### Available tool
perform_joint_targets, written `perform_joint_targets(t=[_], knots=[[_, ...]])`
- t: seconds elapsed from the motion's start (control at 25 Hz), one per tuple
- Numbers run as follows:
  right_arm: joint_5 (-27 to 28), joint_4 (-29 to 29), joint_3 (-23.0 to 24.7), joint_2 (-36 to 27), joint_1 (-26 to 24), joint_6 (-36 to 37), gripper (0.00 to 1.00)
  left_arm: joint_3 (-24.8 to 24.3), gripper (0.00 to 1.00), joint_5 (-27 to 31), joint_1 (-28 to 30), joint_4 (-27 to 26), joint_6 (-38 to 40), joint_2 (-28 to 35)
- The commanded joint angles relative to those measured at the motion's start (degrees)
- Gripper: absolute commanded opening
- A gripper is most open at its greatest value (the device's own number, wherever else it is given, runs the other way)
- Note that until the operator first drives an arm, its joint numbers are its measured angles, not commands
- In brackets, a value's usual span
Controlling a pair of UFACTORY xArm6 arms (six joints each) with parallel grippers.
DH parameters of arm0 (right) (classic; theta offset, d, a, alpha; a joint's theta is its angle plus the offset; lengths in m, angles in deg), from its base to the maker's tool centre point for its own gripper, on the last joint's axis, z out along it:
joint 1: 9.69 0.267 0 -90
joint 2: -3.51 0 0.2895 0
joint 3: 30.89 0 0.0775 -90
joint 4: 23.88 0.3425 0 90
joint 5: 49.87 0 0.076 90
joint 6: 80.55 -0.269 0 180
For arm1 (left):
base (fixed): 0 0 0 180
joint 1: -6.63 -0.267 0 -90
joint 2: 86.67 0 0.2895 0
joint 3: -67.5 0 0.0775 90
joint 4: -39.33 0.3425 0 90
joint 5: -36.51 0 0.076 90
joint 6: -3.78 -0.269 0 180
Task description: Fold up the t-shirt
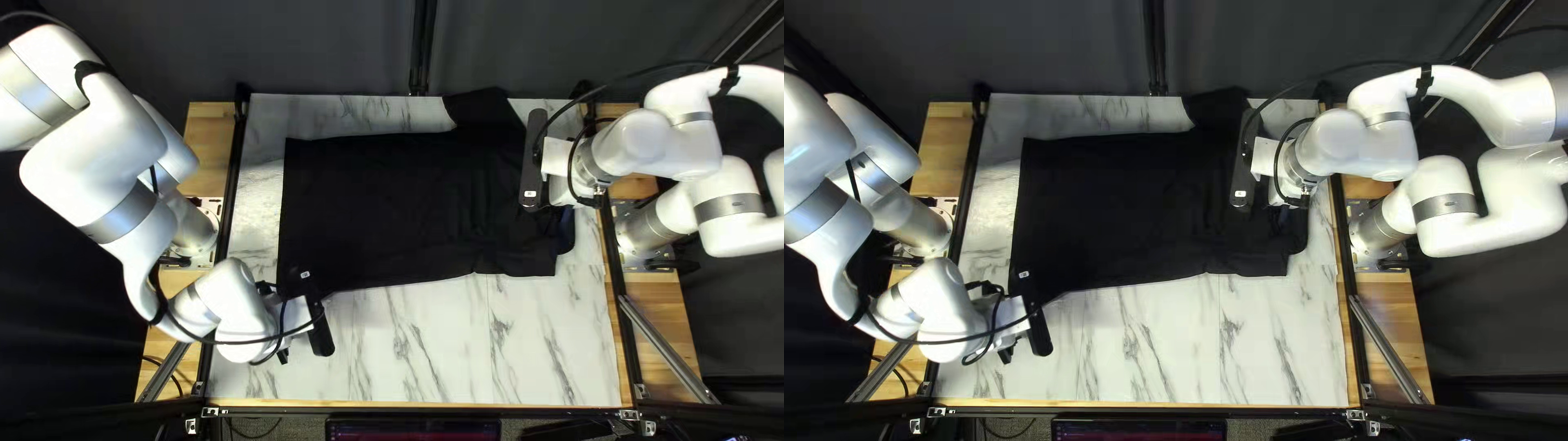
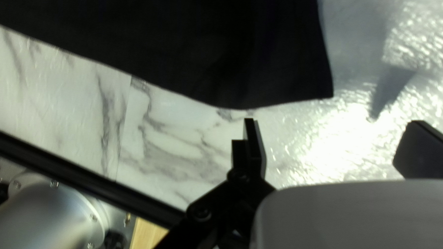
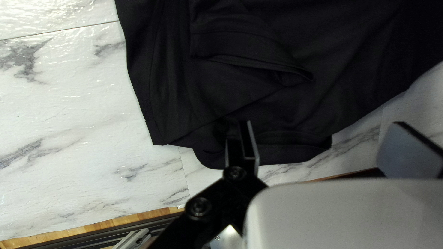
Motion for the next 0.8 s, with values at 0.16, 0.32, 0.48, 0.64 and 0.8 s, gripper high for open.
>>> perform_joint_targets(t=[0.16, 0.32, 0.48, 0.64, 0.8], knots=[[0.0, 0.0, 0.0, 0.0, 0.0, 0.0, 1.0, 1.04, 0.92, 1.03, -1.28, -1.3, -1.37, -1.66], [0.0, 0.0, 0.0, 0.0, 0.0, 0.0, 1.0, 2.05, 0.83, 2.12, -2.07, -2.02, -2.02, -3.17], [0.0, 0.0, 0.0, 0.0, 0.0, 0.0, 1.0, 1.25, 0.63, 1.84, -3.42, -2.86, -2.67, -3.83], [0.0, 0.0, 0.0, 0.0, 0.0, 0.0, 1.0, 0.45, 0.06, 1.34, -4.24, -3.57, -3.05, -3.99], [0.0, 0.0, 0.0, 0.0, 0.0, 0.0, 1.0, 1.05, 0.0, 3.8, -3.69, -4.03, -2.49, -2.56]])
